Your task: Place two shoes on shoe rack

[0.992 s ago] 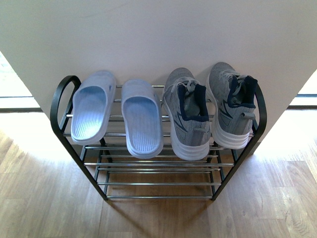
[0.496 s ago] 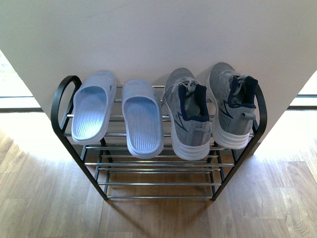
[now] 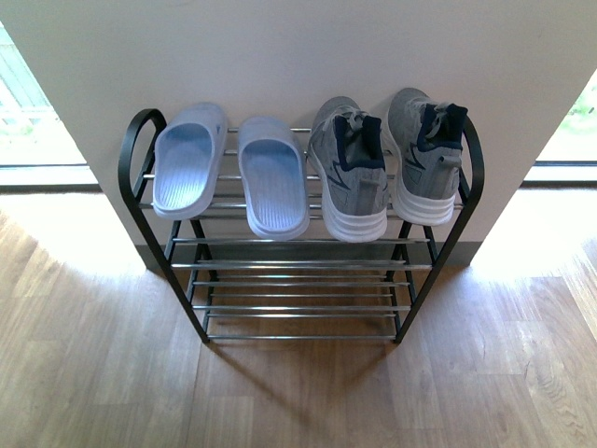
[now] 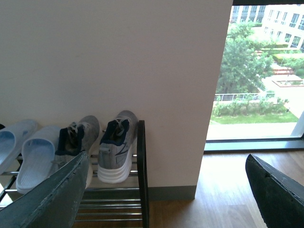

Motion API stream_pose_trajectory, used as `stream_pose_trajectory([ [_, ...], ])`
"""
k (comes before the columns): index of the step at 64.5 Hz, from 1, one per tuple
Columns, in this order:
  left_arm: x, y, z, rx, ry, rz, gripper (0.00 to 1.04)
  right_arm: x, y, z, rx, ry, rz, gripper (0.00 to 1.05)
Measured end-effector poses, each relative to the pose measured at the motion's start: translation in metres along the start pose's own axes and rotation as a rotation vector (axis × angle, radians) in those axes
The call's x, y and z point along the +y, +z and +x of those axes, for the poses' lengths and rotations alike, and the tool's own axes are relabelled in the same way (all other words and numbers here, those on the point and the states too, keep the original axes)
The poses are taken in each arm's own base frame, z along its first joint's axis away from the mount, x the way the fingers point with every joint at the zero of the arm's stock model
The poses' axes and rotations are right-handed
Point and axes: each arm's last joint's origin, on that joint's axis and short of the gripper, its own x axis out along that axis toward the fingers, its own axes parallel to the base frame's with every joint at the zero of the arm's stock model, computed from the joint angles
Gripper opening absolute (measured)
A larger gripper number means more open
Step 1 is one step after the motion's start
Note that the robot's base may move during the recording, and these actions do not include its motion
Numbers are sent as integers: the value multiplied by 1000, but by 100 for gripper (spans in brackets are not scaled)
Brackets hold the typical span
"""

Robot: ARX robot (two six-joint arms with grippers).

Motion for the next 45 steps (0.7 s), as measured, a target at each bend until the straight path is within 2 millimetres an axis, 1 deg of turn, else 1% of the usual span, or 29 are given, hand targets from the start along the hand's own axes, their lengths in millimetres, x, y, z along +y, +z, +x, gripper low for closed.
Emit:
stream_pose_trajectory([
  [45,0,0,0,0,0,0,95,0,0,0,0,1,0,96],
])
